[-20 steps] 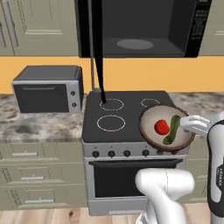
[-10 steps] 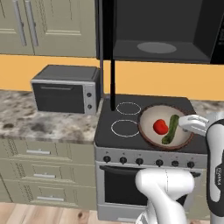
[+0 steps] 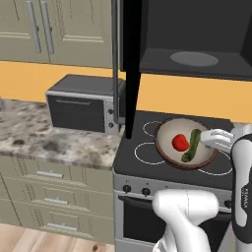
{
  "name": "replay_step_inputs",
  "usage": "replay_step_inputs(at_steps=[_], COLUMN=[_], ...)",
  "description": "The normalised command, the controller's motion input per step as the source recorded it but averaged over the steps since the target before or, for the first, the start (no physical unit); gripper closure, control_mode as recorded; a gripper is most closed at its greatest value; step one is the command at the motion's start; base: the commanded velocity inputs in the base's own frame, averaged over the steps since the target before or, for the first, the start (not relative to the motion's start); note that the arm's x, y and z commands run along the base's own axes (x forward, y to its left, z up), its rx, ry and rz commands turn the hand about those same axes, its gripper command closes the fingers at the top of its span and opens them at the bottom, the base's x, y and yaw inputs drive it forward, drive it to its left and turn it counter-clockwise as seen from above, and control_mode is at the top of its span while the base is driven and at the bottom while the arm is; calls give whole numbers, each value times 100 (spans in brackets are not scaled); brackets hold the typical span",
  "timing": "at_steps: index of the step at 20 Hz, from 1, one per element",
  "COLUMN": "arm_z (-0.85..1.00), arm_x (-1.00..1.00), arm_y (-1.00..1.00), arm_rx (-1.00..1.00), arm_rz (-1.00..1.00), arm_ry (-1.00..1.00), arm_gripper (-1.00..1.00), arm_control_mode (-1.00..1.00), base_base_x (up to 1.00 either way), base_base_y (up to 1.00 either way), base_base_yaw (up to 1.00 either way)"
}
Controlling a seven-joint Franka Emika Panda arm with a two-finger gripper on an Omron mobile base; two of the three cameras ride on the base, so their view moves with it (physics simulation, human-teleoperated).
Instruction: Place the bowl containing the squash and tomato in the microwave. Close the microwave door and press the start button to microwave the meal.
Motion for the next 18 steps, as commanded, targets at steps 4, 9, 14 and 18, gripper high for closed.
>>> replay_step_inputs(at_steps=[4,9,14,18], arm_z=[0,0,0,0], arm_x=[0,0,0,0], arm_y=[0,0,0,0], arm_rx=[0,0,0,0], arm_rz=[0,0,0,0], arm_ry=[0,0,0,0], arm_gripper=[100,100,100,100], arm_control_mode=[100,100,100,100], base_base_x=[3,0,1,10], base_base_y=[-21,-30,-52,-49], base_base_yaw=[26,22,8,0])
